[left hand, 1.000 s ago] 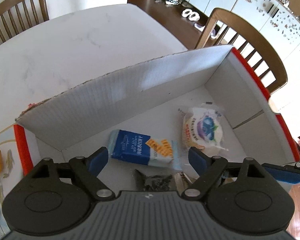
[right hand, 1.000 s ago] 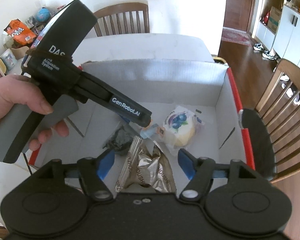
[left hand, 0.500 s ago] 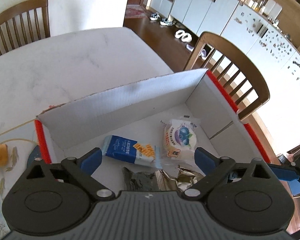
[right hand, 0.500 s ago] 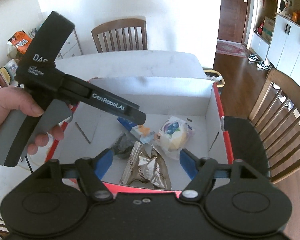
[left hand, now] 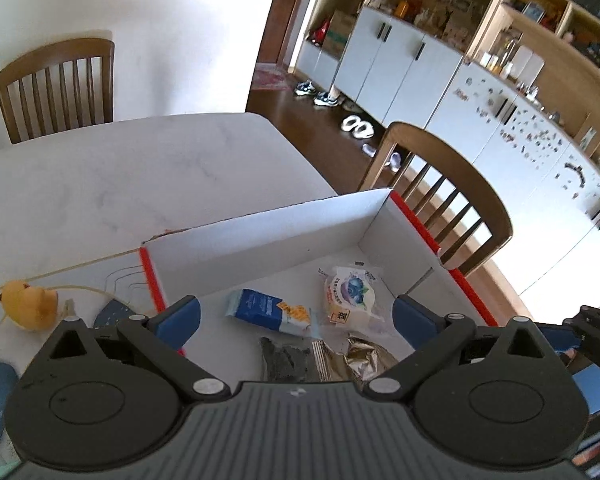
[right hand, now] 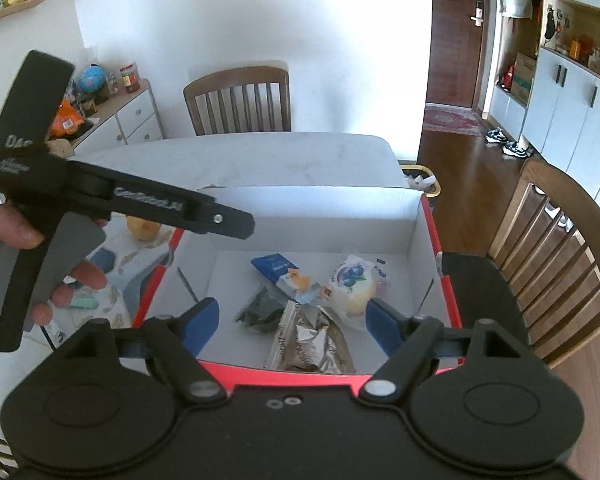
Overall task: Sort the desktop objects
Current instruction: 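Withdraw both tools from the box toward the items on the table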
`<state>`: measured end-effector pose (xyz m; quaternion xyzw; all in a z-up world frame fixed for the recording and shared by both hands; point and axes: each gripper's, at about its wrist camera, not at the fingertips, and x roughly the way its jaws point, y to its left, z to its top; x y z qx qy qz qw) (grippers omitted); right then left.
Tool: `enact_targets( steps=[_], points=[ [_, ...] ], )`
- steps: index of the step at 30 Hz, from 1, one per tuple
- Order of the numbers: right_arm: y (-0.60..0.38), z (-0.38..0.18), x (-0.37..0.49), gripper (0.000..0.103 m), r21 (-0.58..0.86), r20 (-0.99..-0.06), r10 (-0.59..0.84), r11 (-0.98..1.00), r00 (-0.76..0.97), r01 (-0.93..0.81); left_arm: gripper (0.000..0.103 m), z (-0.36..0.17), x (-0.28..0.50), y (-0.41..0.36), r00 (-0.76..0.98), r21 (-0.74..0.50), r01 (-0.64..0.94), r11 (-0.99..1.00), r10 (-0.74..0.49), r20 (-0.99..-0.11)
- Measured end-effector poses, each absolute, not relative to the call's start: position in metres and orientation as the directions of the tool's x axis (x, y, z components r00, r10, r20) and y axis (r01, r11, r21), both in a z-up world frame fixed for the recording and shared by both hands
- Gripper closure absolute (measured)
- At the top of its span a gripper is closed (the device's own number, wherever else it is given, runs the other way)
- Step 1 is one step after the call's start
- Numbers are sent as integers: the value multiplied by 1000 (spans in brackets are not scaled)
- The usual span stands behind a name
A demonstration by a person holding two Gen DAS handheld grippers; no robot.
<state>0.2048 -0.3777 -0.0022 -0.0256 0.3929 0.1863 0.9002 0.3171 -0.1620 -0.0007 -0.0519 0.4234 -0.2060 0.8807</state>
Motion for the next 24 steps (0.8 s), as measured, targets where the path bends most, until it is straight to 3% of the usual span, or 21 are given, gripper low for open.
enact_targets(
  steps=[14,24],
  points=[
    [-310,1,167,19,95,-716,311,930,626,-354,0,15,270,-85,608,-268,334,904,-424,-671],
    [-249,-6,139,19,101,-716,320,927,621,-361,0,10,241,-27,651,-211,315,925,-372,-661]
  ],
)
